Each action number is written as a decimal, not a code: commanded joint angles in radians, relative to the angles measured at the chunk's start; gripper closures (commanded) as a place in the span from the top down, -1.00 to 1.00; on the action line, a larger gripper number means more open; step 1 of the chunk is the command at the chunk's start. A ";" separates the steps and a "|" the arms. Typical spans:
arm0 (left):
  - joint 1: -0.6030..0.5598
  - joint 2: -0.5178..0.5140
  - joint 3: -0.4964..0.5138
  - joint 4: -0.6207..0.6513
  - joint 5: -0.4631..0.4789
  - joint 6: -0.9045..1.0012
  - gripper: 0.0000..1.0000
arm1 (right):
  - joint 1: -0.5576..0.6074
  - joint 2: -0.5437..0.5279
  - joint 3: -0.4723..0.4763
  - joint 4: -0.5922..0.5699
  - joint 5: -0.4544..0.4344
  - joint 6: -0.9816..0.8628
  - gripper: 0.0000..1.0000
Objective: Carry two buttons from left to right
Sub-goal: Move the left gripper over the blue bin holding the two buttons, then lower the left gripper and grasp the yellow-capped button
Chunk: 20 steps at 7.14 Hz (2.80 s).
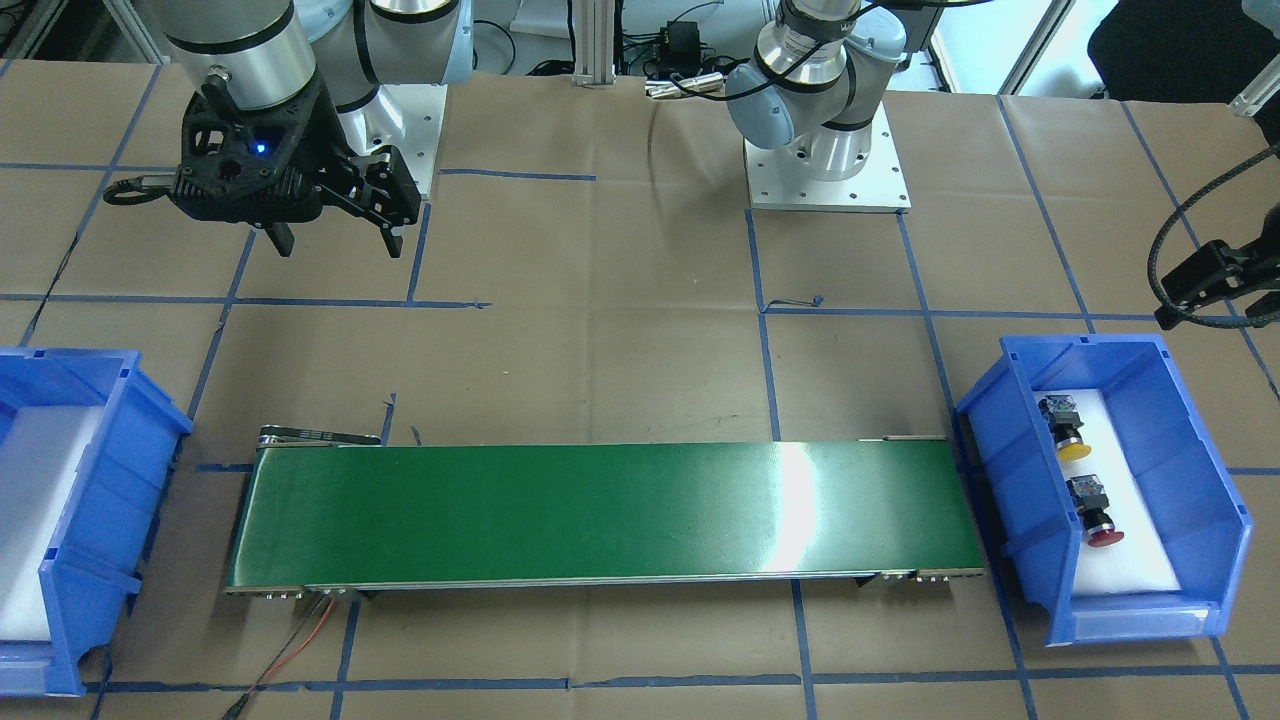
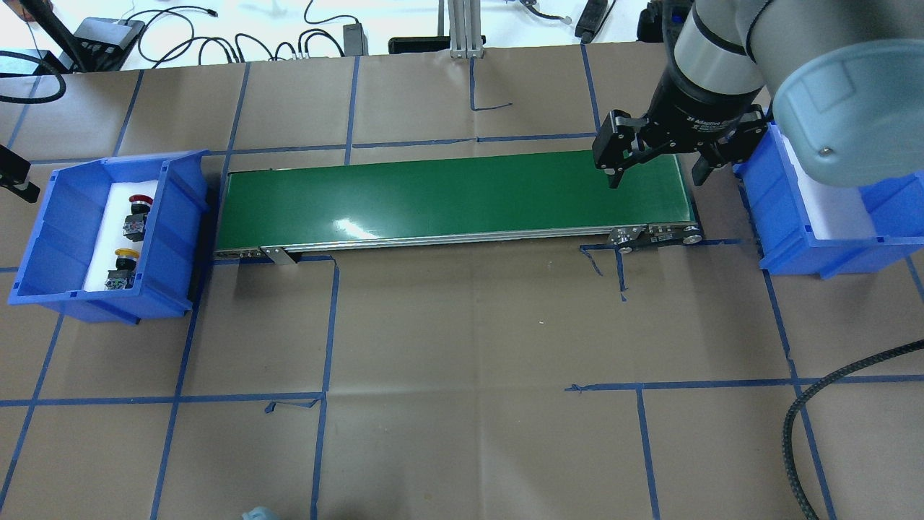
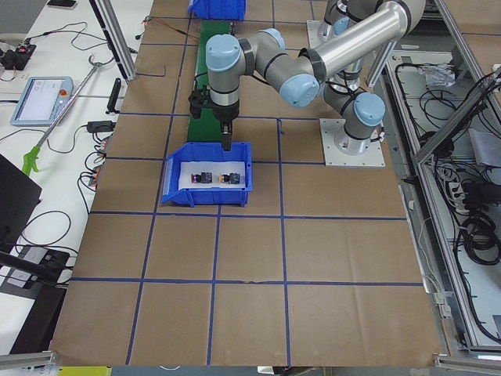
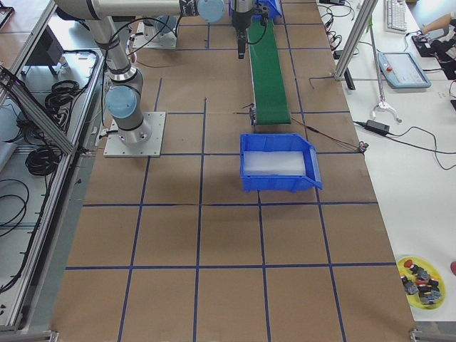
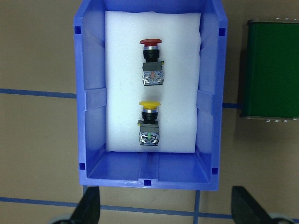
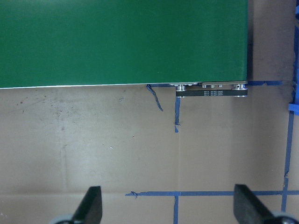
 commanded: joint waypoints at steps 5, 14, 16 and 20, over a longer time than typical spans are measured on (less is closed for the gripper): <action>-0.001 -0.062 -0.243 0.362 -0.014 0.126 0.99 | 0.000 0.000 0.001 0.002 0.000 0.001 1.00; 0.003 -0.196 -0.432 0.679 -0.036 0.122 0.99 | -0.002 0.004 -0.001 0.000 0.000 -0.001 1.00; 0.014 -0.205 -0.454 0.705 -0.027 0.102 0.99 | -0.002 0.006 -0.003 0.000 0.000 -0.001 1.00; 0.020 -0.204 -0.437 0.705 -0.007 0.071 -0.37 | -0.003 0.003 -0.003 0.000 0.000 -0.001 1.00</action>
